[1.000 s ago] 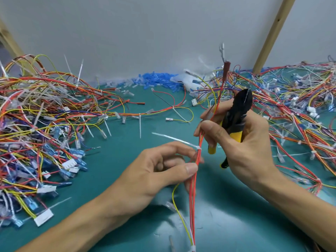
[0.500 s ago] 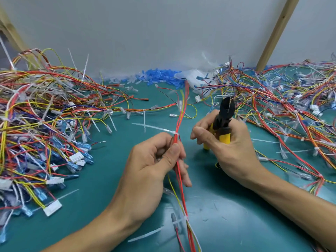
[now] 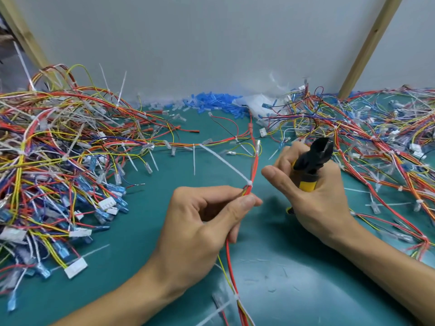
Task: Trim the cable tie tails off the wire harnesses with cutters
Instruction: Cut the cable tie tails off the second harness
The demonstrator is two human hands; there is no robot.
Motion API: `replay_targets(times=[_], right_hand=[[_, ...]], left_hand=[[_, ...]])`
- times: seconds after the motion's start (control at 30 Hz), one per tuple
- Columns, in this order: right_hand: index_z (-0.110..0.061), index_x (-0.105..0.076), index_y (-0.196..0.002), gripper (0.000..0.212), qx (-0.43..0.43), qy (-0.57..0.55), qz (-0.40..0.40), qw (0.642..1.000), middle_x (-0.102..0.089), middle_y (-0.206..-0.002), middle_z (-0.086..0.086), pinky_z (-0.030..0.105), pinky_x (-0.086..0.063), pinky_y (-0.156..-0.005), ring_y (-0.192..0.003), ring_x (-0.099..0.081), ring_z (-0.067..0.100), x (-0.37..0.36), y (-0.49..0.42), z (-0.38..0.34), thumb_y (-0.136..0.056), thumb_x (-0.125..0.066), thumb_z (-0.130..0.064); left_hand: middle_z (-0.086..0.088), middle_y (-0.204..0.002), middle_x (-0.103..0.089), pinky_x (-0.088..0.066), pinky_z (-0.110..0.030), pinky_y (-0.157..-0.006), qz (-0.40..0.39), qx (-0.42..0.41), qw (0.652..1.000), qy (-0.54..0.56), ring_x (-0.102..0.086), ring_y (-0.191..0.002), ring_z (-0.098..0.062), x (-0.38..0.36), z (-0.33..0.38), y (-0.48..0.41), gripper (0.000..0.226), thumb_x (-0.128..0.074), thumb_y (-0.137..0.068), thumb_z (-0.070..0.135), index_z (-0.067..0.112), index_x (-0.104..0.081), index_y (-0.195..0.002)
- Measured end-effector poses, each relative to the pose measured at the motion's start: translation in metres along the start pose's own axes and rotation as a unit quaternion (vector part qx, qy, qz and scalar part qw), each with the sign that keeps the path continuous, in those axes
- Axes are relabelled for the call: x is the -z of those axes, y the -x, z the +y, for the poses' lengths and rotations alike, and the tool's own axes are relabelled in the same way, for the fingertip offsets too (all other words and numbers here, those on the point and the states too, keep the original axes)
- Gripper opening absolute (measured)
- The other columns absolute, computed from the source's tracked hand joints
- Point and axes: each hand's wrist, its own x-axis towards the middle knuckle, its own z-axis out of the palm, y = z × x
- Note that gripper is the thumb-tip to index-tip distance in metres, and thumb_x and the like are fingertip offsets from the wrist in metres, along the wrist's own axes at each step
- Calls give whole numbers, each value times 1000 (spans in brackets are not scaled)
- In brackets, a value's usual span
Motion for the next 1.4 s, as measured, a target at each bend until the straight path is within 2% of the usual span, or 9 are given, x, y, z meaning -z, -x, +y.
replay_targets(times=[0.1, 0.27, 0.53, 0.67, 0.8, 1.03, 1.17, 1.27, 1.4], right_hand=[[-7, -61, -78, 37, -6, -33, -16, 999, -53, -65, 17, 51, -40, -58, -61, -48, 39, 2, 1, -7, -93, -67, -40], [-16, -70, -74, 25, -33, 4, -106, 994, -64, -61, 3, 20, -42, -55, -55, -53, 8, 5, 0, -13, -93, -76, -32], [-10, -74, -96, 19, -87, -37, -162, 982, -69, -71, 13, 19, -46, -62, -63, -61, 13, 12, -3, -18, -88, -78, 6], [-9, -73, -91, 19, -72, -101, -130, 984, -73, -76, 9, 14, -48, -61, -67, -66, 9, 12, -4, -22, -83, -80, 8], [-19, -70, -88, 18, -56, -136, -80, 986, -75, -82, 10, 28, -52, -59, -74, -71, 21, 13, -4, -22, -81, -80, -6], [-23, -68, -94, 19, -37, -161, -77, 983, -76, -84, 6, 35, -47, -53, -75, -73, 24, 16, -6, -19, -86, -79, -9], [-20, -62, -110, 26, -43, -207, -112, 971, -77, -83, 9, 32, -46, -55, -61, -57, 23, 14, -4, -18, -88, -75, -15], [-6, -45, -100, 32, -93, -220, -79, 968, -76, -82, 20, 37, -43, -53, -48, -47, 28, 13, -5, -18, -92, -73, -21], [0, -65, -85, 48, -195, -118, -46, 972, -74, -70, 2, 31, -43, -49, -43, -49, 21, 16, -12, -19, -84, -78, -46]], left_hand=[[-4, -55, -44, -34, -35, -49, 16, -72, 987, -141, -39, -51, -22, -1, -2, 2, 33, -68, -96, 35, 7, -78, -80], [0, -61, -51, -42, -39, -52, -3, -162, 911, -379, -48, -56, -20, 0, -6, 2, 30, -66, -99, 27, 13, -71, -73], [8, -69, -55, -40, -36, -66, 30, -252, 830, -497, -42, -73, -22, -4, 0, 3, 20, -69, -95, 30, 21, -75, -78], [7, -86, -52, -38, -29, -82, 18, -163, 912, -376, -50, -86, -18, -6, -3, 2, 21, -76, -85, 34, 21, -60, -81], [-2, -99, -68, -53, -31, -83, -27, 100, 995, 3, -67, -93, -23, -3, -7, -3, 43, -83, -71, 39, 15, -59, -98], [-8, -69, -68, -51, -23, -50, -210, 211, 924, 241, -61, -49, -17, 3, 1, -9, 18, -72, -95, 25, 9, -75, -103], [-7, -69, -71, -52, -24, -44, -301, 235, 820, 427, -64, -50, -11, 15, 13, -8, 19, -60, -104, 17, -1, -63, -100], [6, -50, -63, -38, -29, -29, -142, 229, 933, 240, -55, -37, 3, 17, 21, -25, 54, -68, -92, 57, 6, -67, -75], [6, -50, -56, -34, -12, -30, 98, 286, 914, 270, -43, -28, -2, 22, 11, -47, 26, -62, -88, 21, 15, -71, -65]])
